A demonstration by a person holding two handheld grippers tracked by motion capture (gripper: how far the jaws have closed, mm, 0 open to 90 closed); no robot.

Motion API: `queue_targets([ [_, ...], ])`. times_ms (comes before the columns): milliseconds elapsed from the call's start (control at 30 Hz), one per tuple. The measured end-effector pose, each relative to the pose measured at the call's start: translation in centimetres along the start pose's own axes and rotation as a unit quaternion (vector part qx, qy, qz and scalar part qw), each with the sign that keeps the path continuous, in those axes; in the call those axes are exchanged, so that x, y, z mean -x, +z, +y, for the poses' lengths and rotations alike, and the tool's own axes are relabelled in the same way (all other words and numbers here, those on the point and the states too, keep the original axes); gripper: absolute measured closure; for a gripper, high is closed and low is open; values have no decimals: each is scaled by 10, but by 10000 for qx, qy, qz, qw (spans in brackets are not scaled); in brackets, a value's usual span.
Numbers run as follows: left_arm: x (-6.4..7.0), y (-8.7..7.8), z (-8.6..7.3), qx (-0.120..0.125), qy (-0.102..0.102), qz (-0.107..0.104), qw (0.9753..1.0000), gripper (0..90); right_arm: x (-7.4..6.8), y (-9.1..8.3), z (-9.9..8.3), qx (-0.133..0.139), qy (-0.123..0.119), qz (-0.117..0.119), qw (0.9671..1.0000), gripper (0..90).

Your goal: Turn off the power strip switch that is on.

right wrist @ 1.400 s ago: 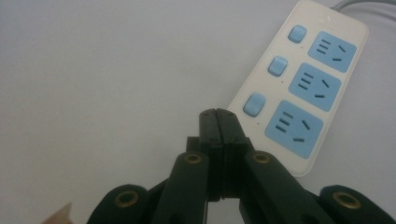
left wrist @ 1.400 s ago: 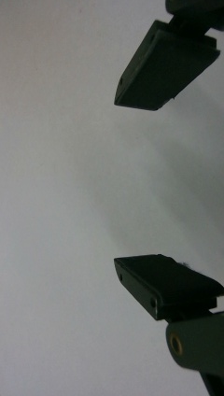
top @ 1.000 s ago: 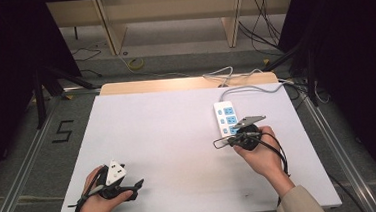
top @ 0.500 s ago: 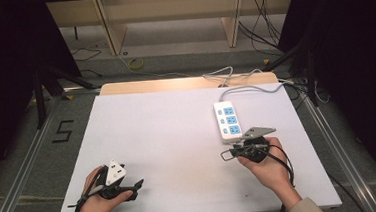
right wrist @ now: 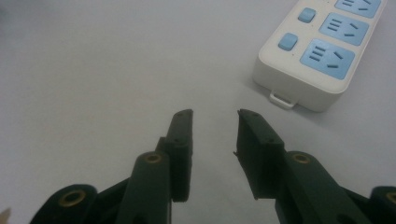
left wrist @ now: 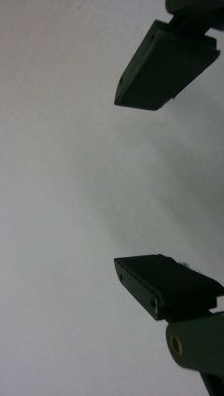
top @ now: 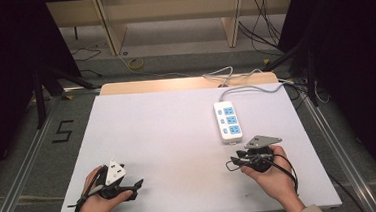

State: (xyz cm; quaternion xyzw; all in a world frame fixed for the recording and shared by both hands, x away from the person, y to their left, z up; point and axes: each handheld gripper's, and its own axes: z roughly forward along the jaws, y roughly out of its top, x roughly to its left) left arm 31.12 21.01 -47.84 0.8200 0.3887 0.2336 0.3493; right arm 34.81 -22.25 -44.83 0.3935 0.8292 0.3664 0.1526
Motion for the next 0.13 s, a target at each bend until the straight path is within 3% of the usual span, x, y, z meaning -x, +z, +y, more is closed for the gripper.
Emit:
queue_targets([
  [133, 0, 1, 0, 4, -20, -16, 10000, 180, 0, -3, -3, 91, 5, -15, 10000, 637],
])
